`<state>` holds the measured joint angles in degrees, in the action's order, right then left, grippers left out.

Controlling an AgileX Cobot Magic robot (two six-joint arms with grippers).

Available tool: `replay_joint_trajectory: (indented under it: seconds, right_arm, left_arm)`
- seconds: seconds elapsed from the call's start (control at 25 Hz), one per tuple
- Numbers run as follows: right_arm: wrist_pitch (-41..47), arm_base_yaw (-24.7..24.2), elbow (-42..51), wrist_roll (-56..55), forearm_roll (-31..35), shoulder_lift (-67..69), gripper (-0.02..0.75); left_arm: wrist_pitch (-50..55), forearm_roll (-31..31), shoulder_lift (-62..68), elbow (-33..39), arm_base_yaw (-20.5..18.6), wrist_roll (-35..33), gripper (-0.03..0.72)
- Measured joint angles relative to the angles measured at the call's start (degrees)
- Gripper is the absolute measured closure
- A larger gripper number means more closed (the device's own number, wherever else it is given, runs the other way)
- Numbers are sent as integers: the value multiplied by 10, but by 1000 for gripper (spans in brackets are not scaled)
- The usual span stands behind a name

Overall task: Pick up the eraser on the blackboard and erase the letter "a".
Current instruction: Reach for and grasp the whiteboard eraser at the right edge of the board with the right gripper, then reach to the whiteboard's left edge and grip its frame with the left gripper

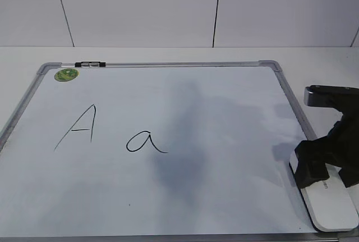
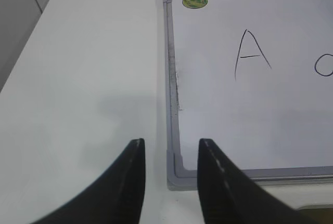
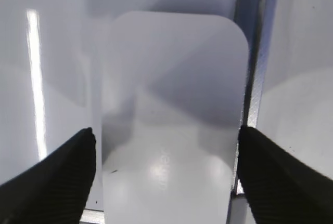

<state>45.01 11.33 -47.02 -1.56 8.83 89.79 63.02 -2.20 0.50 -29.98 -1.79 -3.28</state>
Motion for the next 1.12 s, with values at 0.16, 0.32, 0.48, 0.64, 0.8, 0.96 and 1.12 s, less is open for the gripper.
replay_joint_trajectory:
  seconds: [0.16,0.32,0.48,0.64,0.8,0.96,1.12]
  right_arm:
    - [-4,0,0,0,2,0,84]
    - [-4,0,0,0,4,0,86]
    - [7,0,0,0,5,0,91]
    - [11,0,0,0,5,0,94]
    - [10,0,0,0,5,5,97]
    - [10,0,0,0,6,26,101]
    - [8,0,0,0,13,30,108]
  left_arm:
    - [0,0,0,0,0,0,432]
    - [0,0,0,0,0,0,448]
    - [0,0,0,0,0,0,452]
    - [0,0,0,0,0,0,435]
    - [0,0,0,0,0,0,445]
    - [0,0,0,0,0,0,451]
    - [0,0,0,0,0,0,452]
